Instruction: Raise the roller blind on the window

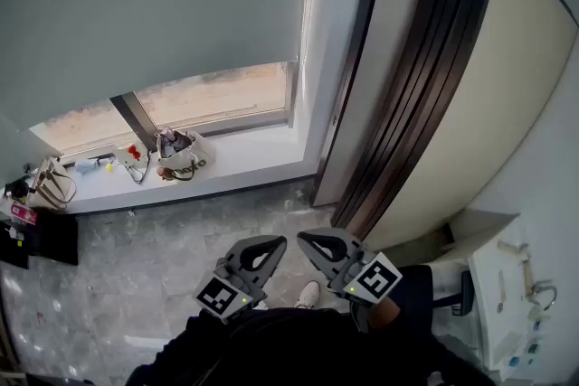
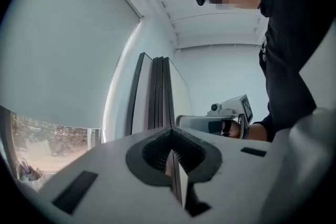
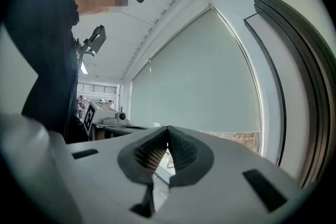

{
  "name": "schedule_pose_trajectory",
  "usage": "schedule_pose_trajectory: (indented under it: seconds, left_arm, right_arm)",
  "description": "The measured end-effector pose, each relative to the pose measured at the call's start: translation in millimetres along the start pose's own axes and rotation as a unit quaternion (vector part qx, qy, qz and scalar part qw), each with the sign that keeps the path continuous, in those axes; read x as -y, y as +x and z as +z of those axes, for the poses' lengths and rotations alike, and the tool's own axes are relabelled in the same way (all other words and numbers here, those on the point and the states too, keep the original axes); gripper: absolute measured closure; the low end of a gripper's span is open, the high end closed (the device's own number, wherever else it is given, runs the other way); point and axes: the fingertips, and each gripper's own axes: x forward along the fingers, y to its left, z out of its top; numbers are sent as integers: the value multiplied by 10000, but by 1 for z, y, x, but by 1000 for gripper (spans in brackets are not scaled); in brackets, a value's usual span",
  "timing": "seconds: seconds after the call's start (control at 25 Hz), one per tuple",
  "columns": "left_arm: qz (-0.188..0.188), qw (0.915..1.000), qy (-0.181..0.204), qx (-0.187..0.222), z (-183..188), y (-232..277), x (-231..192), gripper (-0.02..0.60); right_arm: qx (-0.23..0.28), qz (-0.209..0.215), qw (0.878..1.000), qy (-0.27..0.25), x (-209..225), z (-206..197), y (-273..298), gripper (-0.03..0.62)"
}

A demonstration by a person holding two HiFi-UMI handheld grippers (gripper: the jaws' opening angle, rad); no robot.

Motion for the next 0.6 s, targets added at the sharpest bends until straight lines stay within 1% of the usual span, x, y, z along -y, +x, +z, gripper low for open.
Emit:
schedule_pose_trajectory:
  seconds: [0.16,0.4,0.6]
  left_arm:
    - [-14,10000,37,-49,-1,6,0,575]
    - [61,9999,63,-102,-3,9,2,575]
    - [131,9998,60,-127,-4,12,4,575]
  right_arm:
    - [99,63,9999,-49,7,4,-1,588]
    - [9,98,9999,-36,9,0,-5,588]
    - [115,105,9999,-60,11,4,-9,588]
